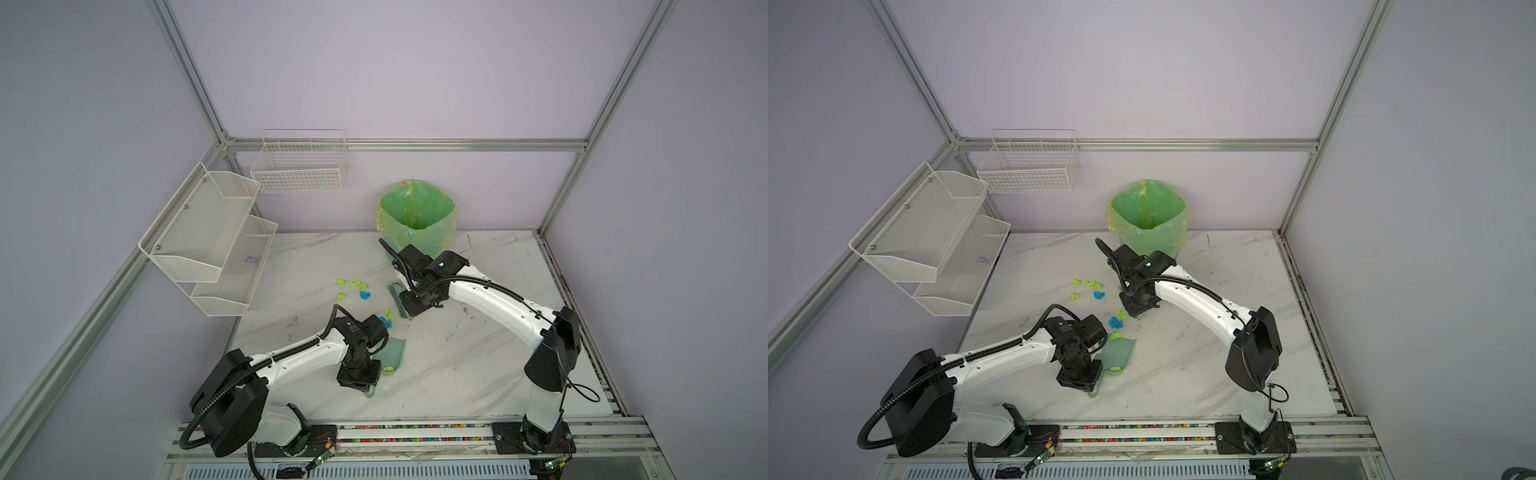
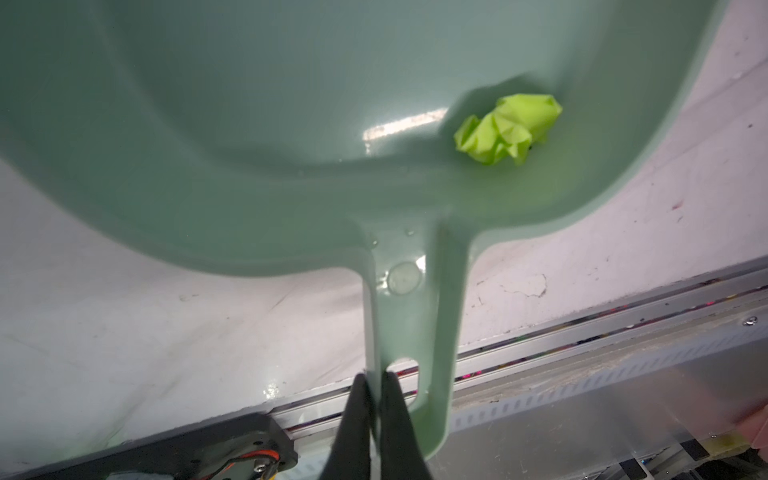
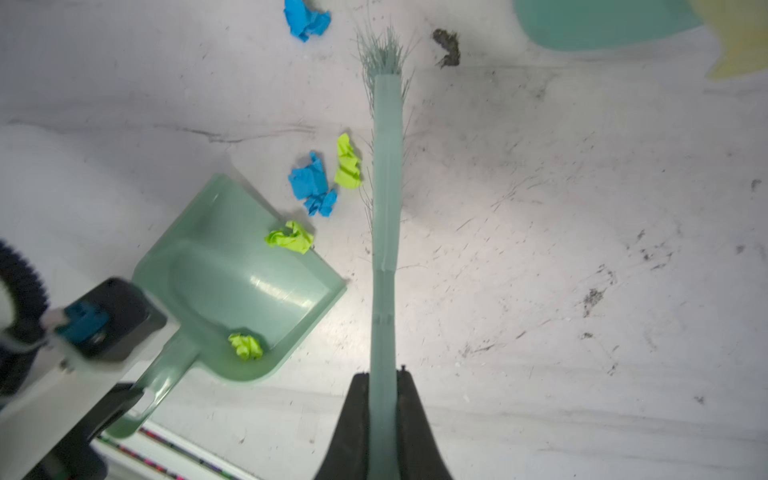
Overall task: Sweep away the paper scraps from the table
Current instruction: 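Sweep the lime and blue scraps into the dustpan with the right gripper's brush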
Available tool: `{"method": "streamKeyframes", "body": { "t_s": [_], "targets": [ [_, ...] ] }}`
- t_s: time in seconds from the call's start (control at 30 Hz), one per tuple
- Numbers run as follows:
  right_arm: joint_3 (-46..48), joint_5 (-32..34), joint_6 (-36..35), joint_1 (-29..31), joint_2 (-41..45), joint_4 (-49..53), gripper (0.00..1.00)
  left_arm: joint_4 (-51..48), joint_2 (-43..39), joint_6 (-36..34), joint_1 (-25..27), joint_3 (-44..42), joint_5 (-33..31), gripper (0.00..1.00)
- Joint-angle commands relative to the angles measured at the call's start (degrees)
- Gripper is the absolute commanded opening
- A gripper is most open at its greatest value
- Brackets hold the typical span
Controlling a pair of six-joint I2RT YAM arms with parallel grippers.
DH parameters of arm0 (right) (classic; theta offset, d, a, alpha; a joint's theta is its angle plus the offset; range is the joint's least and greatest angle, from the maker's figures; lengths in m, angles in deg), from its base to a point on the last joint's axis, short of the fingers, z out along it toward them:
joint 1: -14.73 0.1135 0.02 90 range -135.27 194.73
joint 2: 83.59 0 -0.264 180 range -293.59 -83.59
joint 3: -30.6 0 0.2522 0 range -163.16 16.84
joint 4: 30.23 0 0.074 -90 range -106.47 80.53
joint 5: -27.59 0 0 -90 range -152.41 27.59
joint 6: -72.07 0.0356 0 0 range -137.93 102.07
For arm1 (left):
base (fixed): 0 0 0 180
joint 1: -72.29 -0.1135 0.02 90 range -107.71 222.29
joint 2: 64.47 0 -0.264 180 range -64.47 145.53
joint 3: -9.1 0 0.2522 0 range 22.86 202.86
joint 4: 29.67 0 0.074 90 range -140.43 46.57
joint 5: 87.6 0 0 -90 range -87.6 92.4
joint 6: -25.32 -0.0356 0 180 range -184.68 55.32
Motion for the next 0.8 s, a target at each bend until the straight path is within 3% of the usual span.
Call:
{"method": "streamKeyframes", "body": {
  "t_s": [0.0, 0.27, 0.77],
  "targets": [
    [-7.2, 3.9, -1.9, 0.4, -2.7, 0.6, 0.00, -1.1, -1.3, -0.5, -0.7, -1.9, 0.5, 0.00],
    [-11.2, 8.3, -5.3, 0.3, -9.8, 1.3, 0.00, -0.9, -0.5, -0.8, -2.0, -1.4, 0.6, 0.03],
    [4.0, -6.2, -10.0, 5.8, -0.1, -5.3, 0.00, -0.4, 1.7, -1.4, -4.0, -0.6, 1.0, 0.00]
  ]
}}
